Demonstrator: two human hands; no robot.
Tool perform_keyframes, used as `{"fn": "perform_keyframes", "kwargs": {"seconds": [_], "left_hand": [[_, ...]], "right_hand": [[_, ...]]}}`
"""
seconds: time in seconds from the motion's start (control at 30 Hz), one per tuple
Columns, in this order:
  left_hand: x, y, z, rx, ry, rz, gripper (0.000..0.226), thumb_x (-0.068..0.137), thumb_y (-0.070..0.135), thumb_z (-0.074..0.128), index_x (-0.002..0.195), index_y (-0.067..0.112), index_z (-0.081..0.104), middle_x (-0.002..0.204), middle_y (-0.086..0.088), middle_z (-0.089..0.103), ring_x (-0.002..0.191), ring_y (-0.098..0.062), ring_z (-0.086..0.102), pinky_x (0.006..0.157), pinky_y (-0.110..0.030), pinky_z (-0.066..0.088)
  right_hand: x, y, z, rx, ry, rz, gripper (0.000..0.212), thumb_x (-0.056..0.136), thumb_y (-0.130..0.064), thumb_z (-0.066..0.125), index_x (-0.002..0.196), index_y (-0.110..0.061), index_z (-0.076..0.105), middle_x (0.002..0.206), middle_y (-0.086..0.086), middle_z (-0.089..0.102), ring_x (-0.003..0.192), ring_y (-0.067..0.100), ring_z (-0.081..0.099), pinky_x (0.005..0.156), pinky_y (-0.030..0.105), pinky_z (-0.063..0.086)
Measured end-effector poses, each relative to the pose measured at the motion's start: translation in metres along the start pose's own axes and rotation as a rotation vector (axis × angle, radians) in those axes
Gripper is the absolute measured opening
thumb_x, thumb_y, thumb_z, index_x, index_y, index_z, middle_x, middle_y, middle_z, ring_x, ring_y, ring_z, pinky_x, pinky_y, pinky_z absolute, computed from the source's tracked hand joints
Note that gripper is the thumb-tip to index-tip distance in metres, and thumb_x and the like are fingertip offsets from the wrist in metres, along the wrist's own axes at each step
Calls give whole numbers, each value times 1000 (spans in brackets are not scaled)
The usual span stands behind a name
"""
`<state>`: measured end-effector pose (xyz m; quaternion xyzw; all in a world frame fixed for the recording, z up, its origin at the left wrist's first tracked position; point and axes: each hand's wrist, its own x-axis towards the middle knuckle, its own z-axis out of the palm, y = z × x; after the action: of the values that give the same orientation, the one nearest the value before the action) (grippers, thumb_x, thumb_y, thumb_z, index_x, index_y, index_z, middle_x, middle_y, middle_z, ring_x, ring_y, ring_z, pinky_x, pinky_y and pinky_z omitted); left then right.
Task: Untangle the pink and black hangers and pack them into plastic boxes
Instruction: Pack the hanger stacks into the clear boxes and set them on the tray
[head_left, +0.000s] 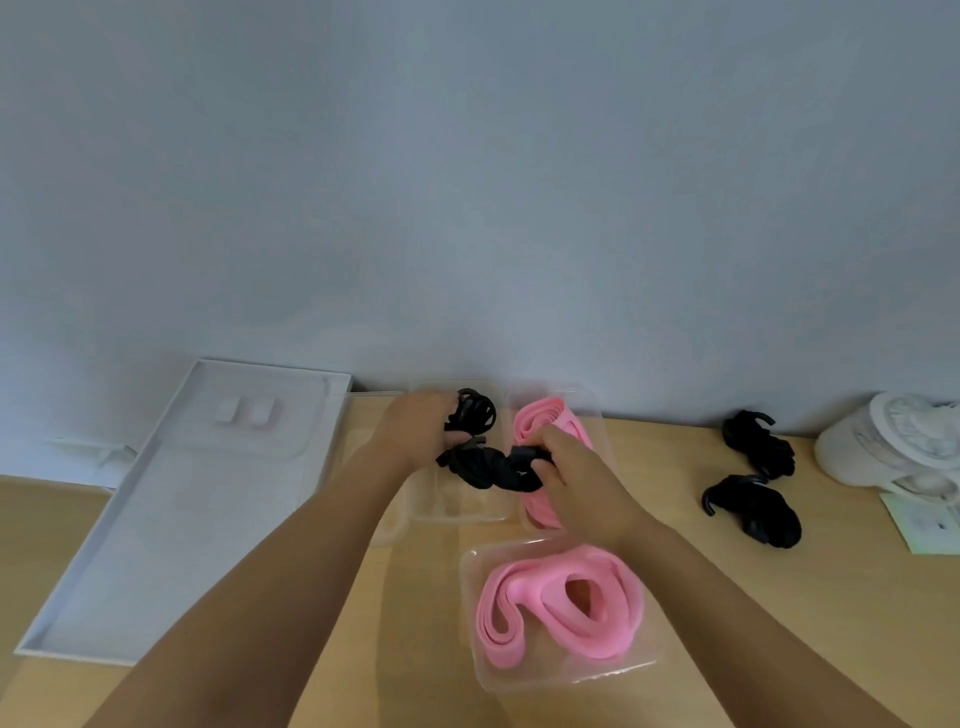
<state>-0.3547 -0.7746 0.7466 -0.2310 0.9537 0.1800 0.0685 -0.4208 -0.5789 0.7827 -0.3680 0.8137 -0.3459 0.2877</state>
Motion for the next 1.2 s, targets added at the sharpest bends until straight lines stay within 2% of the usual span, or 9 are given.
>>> {"fn": "perform_keyframes", "kwargs": {"seconds": [0.17,0.23,0.33,0.4,0.53,0.77,0.9,1.03,1.2], "left_hand": [[-17,5,-12,-293,145,-28,32,87,17,62,118,7,60,108,-9,58,101,-23,55,85,-29,40],[-32,12,-10,-367,168,-17,11,85,4,54,88,3,64,86,-11,60,80,-24,54,74,-35,44],[-58,19,3,-308,86,-23,25,81,2,48,60,13,39,61,0,41,60,-19,39,54,-27,28],[-70,19,16,-242,91,-27,13,83,8,49,70,9,49,71,-3,49,66,-20,45,56,-27,33],[-79,21,35,20,123,-40,24,94,24,43,105,13,62,102,-2,62,99,-21,53,102,-30,27],[-73,28,34,89,71,-57,27,97,26,39,112,17,60,112,-1,62,109,-18,53,109,-29,14],[-72,45,26,168,88,-22,29,95,20,38,116,14,58,114,-4,60,110,-21,49,105,-27,19],[-71,63,18,95,102,-19,29,95,24,40,117,13,56,114,-4,56,107,-22,49,77,-28,37],[-62,107,12,111,131,147,35,94,22,41,127,16,52,119,-3,57,108,-23,51,80,-32,41]], "right_hand": [[28,-11,-6,-307,-221,-183,23,92,-1,39,106,-3,58,104,17,59,94,33,55,82,38,43],[40,-16,-3,-402,-262,-175,27,94,-3,40,116,-5,56,114,13,57,96,25,52,84,31,41],[55,-20,6,-465,-337,-210,25,90,3,39,105,1,59,105,20,59,88,29,53,80,36,43],[62,-19,11,-467,-364,-215,23,87,5,41,97,0,62,101,19,59,92,34,54,84,44,44],[74,-19,18,-557,-349,-272,26,83,9,43,93,2,66,99,16,55,90,30,51,75,36,43],[72,-16,32,-807,-304,-266,23,88,4,42,102,-2,60,99,12,45,83,24,45,69,31,36],[62,-11,31,-715,-252,-310,16,89,-3,46,102,-6,55,101,9,45,83,20,40,70,33,39],[40,0,3,-481,-74,-314,19,89,-4,45,102,-2,59,98,7,52,91,24,49,82,32,40],[-2,35,-48,-390,180,-210,22,89,-3,52,108,-1,63,107,12,58,100,27,53,85,26,36]]}}
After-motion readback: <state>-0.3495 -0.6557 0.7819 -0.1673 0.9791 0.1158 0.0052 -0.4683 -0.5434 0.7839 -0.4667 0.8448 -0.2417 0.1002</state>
